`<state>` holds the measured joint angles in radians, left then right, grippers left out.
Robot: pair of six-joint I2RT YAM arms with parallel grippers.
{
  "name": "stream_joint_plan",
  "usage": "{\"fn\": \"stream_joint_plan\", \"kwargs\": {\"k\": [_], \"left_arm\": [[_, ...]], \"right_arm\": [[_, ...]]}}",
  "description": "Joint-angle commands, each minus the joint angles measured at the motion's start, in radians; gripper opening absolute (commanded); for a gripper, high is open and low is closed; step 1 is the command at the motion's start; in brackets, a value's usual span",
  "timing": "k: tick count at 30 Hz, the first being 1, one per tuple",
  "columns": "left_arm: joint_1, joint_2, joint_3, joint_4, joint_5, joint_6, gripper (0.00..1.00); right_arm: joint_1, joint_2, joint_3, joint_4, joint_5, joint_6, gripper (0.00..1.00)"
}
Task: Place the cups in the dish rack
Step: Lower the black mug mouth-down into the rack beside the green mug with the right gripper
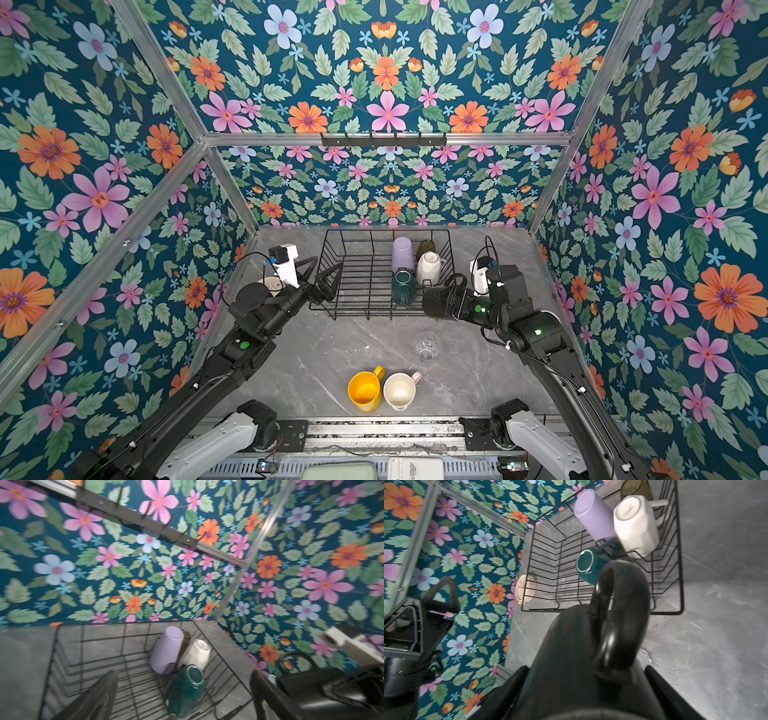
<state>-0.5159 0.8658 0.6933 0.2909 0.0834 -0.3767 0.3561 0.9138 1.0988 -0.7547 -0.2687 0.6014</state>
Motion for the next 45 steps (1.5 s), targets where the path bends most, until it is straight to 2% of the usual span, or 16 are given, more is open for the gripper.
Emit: {"fn": "stream_joint_plan", "kwargs": {"k": [1, 13, 27, 45], "left_arm": [[0.001, -0.034, 0.009, -0.141, -0.223, 0.052, 1.0], [0.001, -0.147, 0.004, -0.254, -0.366, 0.124, 1.0], [0.001, -0.207, -0.012, -0.271, -0.396, 0.125, 1.0], [0.002, -0.237, -0.019, -0.275, -0.396, 0.124, 1.0]], "right_arm": [[0.001, 0.028, 0.036, -0.013, 0.106, -0.027, 0.0], [0.013, 0.204, 0.145, 0.005, 0.205, -0.021, 0.0], [0.038, 0.418, 0.251, -0.003, 0.295, -0.04, 0.0], [0.08, 0.669, 0.322, 0.03, 0.346, -0.019, 0.0]]}}
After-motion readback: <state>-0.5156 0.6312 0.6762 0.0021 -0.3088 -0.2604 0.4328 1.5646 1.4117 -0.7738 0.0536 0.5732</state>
